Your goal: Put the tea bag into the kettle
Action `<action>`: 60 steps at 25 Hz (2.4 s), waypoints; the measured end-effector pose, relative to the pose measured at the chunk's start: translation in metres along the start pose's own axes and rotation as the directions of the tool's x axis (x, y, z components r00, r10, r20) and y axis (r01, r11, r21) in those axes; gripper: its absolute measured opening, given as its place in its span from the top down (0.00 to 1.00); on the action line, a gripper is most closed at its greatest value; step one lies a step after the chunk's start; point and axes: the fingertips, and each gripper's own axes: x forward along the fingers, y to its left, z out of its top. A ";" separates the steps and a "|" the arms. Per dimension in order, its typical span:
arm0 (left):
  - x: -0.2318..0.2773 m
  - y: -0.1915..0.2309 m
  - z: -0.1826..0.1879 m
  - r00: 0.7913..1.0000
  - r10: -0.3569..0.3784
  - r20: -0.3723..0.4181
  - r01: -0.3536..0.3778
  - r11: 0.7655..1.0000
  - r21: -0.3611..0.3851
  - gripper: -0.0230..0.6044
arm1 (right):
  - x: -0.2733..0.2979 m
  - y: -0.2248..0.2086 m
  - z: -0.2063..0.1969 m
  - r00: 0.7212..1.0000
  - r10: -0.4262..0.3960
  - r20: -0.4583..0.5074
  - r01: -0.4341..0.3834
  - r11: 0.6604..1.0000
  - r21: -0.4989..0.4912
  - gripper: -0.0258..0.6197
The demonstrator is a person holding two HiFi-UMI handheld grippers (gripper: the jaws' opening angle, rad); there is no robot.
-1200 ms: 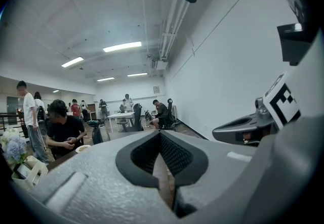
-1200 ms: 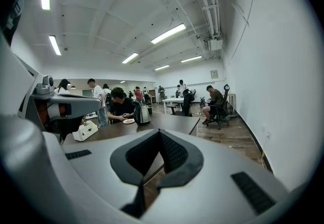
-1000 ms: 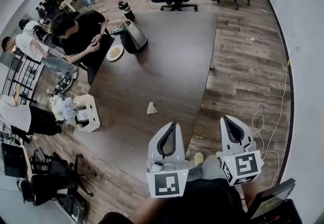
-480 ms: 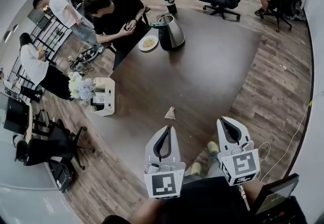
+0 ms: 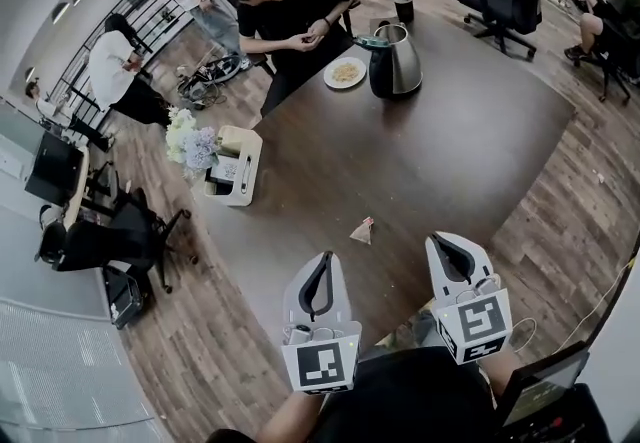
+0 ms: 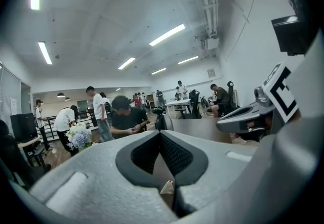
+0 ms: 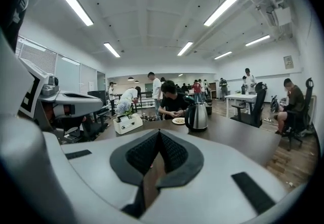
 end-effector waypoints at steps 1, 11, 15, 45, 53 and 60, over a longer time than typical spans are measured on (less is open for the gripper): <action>0.001 0.003 -0.003 1.000 0.013 -0.010 -0.013 1.000 0.001 0.96 | 0.006 0.003 -0.002 1.000 0.024 -0.010 -0.025 1.000 -0.006 0.96; 0.035 0.010 -0.057 0.986 0.037 -0.161 -0.035 0.999 0.011 0.96 | 0.050 0.011 -0.019 0.987 0.148 -0.069 -0.152 0.987 -0.060 0.96; 0.060 0.003 -0.088 0.974 0.001 -0.227 0.002 1.000 0.013 0.96 | 0.063 0.009 -0.030 0.981 0.168 -0.094 -0.174 0.983 -0.051 0.96; 0.154 -0.035 -0.255 0.836 -0.125 -0.534 0.138 0.990 -0.017 0.80 | 0.064 -0.013 -0.127 0.924 0.225 -0.311 -0.239 0.971 -0.008 0.96; 0.155 -0.039 -0.255 0.828 -0.113 -0.550 0.129 0.992 -0.010 0.80 | 0.060 -0.009 -0.127 0.912 0.263 -0.314 -0.277 0.961 0.002 0.96; 0.155 -0.035 -0.255 0.828 -0.080 -0.554 0.106 0.994 0.014 0.88 | 0.063 -0.011 -0.126 0.911 0.274 -0.307 -0.286 0.958 0.008 0.96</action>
